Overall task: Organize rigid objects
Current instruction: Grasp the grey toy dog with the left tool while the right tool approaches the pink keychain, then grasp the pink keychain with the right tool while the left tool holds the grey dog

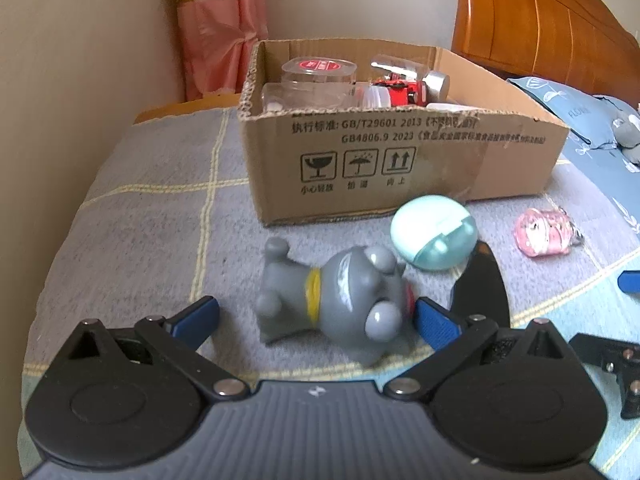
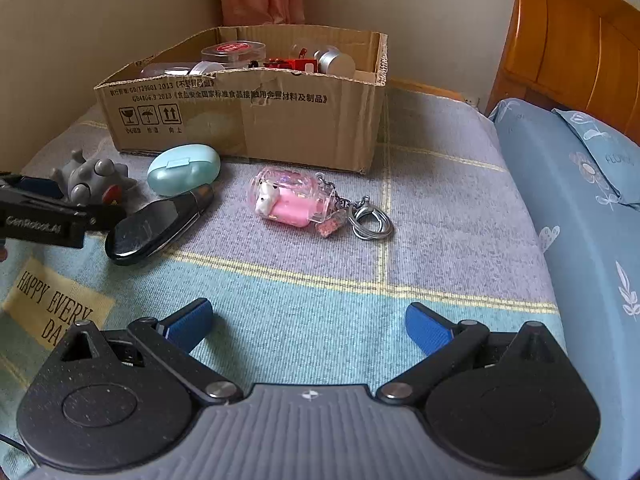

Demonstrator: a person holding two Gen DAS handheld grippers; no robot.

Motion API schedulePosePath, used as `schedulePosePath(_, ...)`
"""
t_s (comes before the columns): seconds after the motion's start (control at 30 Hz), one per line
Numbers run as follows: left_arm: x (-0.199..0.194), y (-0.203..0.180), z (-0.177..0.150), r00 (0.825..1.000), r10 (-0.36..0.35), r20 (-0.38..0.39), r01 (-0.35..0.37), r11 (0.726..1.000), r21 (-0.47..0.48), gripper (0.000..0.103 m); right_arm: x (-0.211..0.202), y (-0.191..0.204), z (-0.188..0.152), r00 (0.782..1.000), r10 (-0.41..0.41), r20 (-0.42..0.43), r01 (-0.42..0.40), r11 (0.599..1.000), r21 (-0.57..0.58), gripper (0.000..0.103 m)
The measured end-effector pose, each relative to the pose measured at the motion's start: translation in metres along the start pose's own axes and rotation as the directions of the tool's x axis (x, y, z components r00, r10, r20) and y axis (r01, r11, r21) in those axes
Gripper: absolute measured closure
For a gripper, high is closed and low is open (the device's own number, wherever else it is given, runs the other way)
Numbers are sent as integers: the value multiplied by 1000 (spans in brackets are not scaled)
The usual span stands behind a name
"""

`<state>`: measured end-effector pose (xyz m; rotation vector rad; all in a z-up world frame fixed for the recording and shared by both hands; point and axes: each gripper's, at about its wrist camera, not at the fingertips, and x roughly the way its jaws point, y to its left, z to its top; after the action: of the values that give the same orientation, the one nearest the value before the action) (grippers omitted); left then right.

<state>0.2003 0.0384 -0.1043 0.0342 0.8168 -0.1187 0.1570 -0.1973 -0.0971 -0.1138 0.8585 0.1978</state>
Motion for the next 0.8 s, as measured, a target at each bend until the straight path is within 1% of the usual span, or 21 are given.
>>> schedulePosePath(0.07, 3, -1, 3, 1000, -3, 2, 3, 1000, 3, 2, 1, 0, 1, 1000, 0, 4, 0, 1000, -1, 0)
schedulePosePath(0.13, 3, -2, 4, 1000, -6, 6, 6, 1000, 11, 6, 1, 0, 1, 1000, 0, 6, 0, 1000, -1, 0)
schedulePosePath(0.2, 0, -3, 5, 1000, -11, 20, 11, 1000, 17, 22, 2, 0, 1, 1000, 0, 9, 0, 1000, -2, 0)
schedulePosePath(0.27, -2, -3, 6, 999, -33, 20, 33, 999, 21, 29, 3, 1, 2, 1000, 2, 18, -2, 1000, -4, 0)
schedulePosePath(0.5, -6, 2, 3, 999, -23, 22, 23, 1000, -12, 29, 10, 6, 8, 999, 6, 40, -5, 1000, -13, 0)
schedulePosePath(0.8, -6, 9, 3, 1000, -22, 22, 23, 999, -37, 29, 29, 16, 26, 995, 56, 87, -51, 997, -64, 0)
